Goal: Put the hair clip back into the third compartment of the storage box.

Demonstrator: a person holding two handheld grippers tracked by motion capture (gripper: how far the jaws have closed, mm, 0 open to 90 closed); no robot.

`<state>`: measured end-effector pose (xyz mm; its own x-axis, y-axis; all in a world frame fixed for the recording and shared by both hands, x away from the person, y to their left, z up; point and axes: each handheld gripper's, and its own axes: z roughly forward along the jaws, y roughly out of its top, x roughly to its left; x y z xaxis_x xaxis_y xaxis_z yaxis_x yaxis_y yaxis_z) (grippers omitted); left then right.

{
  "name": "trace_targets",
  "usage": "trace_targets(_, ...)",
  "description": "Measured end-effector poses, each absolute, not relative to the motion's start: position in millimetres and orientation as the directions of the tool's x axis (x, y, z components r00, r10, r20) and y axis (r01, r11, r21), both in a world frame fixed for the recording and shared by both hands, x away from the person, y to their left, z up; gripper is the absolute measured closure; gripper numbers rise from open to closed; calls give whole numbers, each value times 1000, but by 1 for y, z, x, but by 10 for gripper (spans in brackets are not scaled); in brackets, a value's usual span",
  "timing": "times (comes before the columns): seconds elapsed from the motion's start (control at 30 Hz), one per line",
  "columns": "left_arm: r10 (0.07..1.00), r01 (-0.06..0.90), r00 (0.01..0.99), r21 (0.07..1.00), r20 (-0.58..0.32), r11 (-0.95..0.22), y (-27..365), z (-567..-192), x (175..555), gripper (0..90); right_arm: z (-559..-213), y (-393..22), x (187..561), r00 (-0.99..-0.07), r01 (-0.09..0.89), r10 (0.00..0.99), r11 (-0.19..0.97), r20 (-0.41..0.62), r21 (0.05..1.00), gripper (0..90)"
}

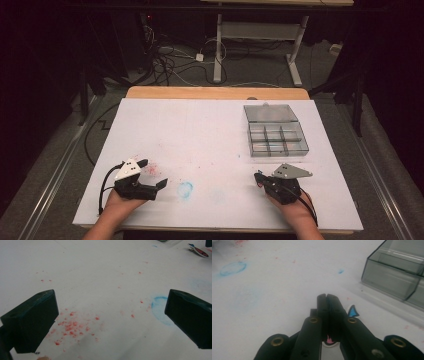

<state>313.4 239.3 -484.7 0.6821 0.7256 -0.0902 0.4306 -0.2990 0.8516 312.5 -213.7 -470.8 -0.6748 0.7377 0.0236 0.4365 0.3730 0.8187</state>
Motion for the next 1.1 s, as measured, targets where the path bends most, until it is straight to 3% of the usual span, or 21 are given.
trace_targets(0.37,722,435,685,850,-97,-298,239,-485,314,0,-481,-194,314,-697,469,717,491,-33,734,900)
trace_targets(1.1,708,426,702,844,-82,-325,236,-486,312,0,-479,-209,313,-676,500,737,474,-16,725,900)
